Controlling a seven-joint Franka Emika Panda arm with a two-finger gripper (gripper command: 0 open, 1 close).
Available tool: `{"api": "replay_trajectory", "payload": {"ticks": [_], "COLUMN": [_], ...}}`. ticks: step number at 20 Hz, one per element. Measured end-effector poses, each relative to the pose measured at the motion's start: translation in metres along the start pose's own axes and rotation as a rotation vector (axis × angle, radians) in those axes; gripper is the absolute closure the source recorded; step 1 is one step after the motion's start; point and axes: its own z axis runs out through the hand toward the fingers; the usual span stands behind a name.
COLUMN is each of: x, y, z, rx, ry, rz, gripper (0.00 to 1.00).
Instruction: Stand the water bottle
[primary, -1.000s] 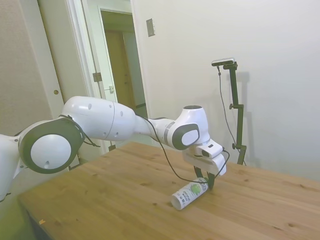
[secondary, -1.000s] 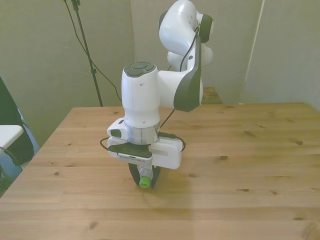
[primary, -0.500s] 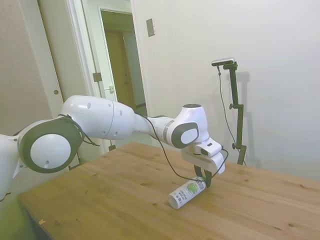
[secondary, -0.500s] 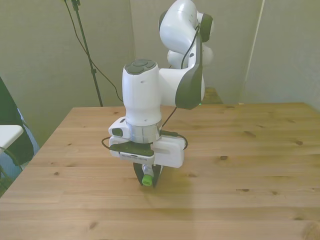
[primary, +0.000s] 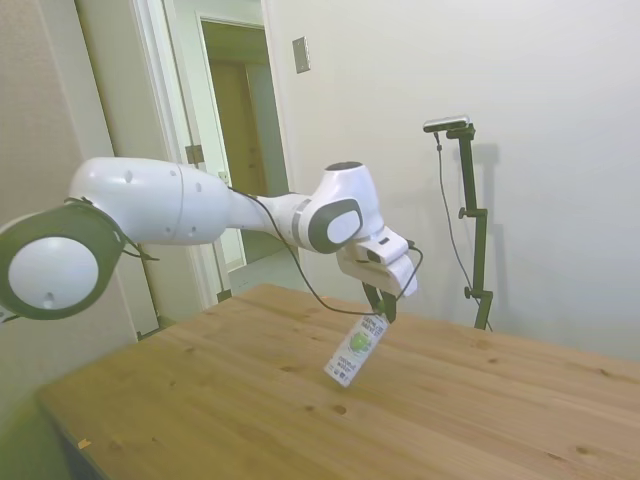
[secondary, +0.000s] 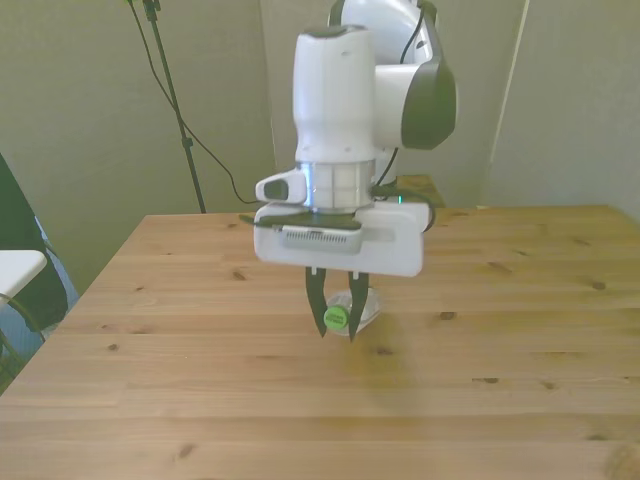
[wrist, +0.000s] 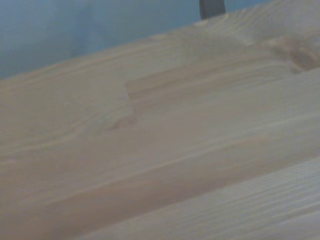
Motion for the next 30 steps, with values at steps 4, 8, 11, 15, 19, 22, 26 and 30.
{"api": "replay_trajectory", "payload": {"ticks": [4, 8, 11, 15, 19, 22, 26, 30], "x": [-0.042, -0.085, -0.084, -0.078, -0.068, -0.077, -0.087, -0.091], "y": [-0.004, 0.019, 0.016, 0.015, 0.003, -0.008, -0.016, -0.017], "z": [-0.047, -0.059, -0.061, -0.048, -0.029, -0.009, 0.02, 0.038], "rx": [0.073, 0.094, 0.155, 0.232, 0.292, 0.319, 0.348, 0.352], "ry": [0.166, 0.275, 0.322, 0.425, 0.542, 0.607, 0.678, 0.717], "rz": [0.027, 0.047, 0.079, 0.112, 0.145, 0.151, 0.15, 0.154], "gripper": [1.0, 1.0, 1.0, 1.0, 1.0, 1.0, 1.0, 1.0]}}
